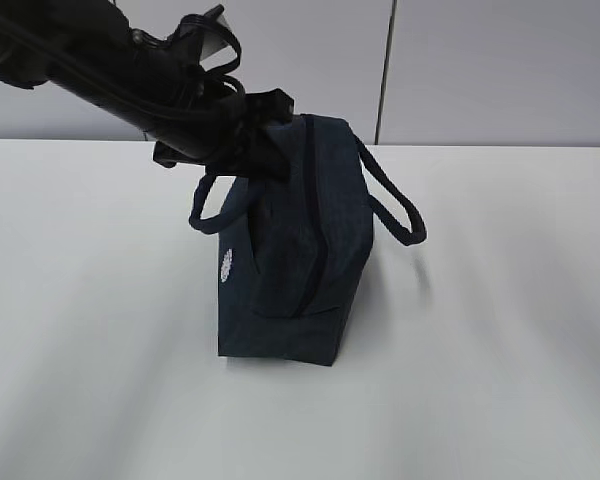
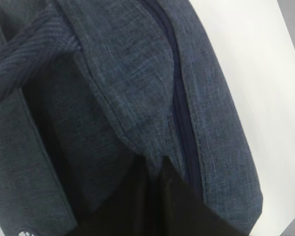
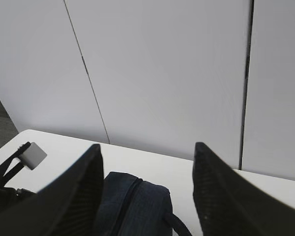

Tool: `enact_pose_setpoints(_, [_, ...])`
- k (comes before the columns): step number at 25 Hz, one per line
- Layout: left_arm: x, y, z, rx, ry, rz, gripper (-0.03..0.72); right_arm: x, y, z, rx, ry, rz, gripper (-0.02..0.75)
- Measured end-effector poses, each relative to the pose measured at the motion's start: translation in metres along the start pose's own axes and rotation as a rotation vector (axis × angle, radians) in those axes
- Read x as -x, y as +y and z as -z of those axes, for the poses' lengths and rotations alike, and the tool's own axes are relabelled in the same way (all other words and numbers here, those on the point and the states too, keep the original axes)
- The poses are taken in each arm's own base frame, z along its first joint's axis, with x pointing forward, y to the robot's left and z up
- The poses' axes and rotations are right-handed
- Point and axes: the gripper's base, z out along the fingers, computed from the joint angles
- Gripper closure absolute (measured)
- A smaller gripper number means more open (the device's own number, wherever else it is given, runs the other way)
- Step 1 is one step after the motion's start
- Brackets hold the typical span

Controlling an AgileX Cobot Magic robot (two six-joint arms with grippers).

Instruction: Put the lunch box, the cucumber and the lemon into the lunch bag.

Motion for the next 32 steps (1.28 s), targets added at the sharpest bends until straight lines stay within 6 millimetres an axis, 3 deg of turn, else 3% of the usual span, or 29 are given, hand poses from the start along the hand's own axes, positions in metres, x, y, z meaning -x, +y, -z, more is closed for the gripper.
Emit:
enact_pose_setpoints(6, [-0.002,0.002,-0.001,0.017,0.017,-0.027,0.691,0.000,-0.001,0.000,-0.007,0.001,0.000,0.303])
enact_pose_setpoints(9, [-0.003,0.003,-0.001,0.025,0.038,-0.043,0.655,0.000,-0.001,0.000,-0.009,0.001,0.000,0.303])
enact_pose_setpoints(12, [-0.005,0.003,-0.001,0.028,0.058,-0.051,0.545,0.000,-0.001,0.000,-0.009,0.001,0.000,0.303])
enact_pose_setpoints(17, [-0.008,0.005,-0.003,0.028,0.083,-0.051,0.297,0.000,-0.001,0.000,-0.009,0.001,0.000,0.303])
enact_pose_setpoints(21, [-0.008,0.005,-0.001,0.045,0.088,-0.080,0.237,0.000,-0.001,0.000,-0.009,0.001,0.002,0.303])
enact_pose_setpoints(26, [-0.001,-0.006,0.030,0.088,0.029,-0.167,0.232,0.000,-0.001,0.000,-0.010,0.001,0.002,0.303])
enact_pose_setpoints(32, [0.006,-0.025,0.094,0.175,-0.087,-0.304,0.235,0.006,0.000,0.008,-0.005,-0.023,-0.041,0.303])
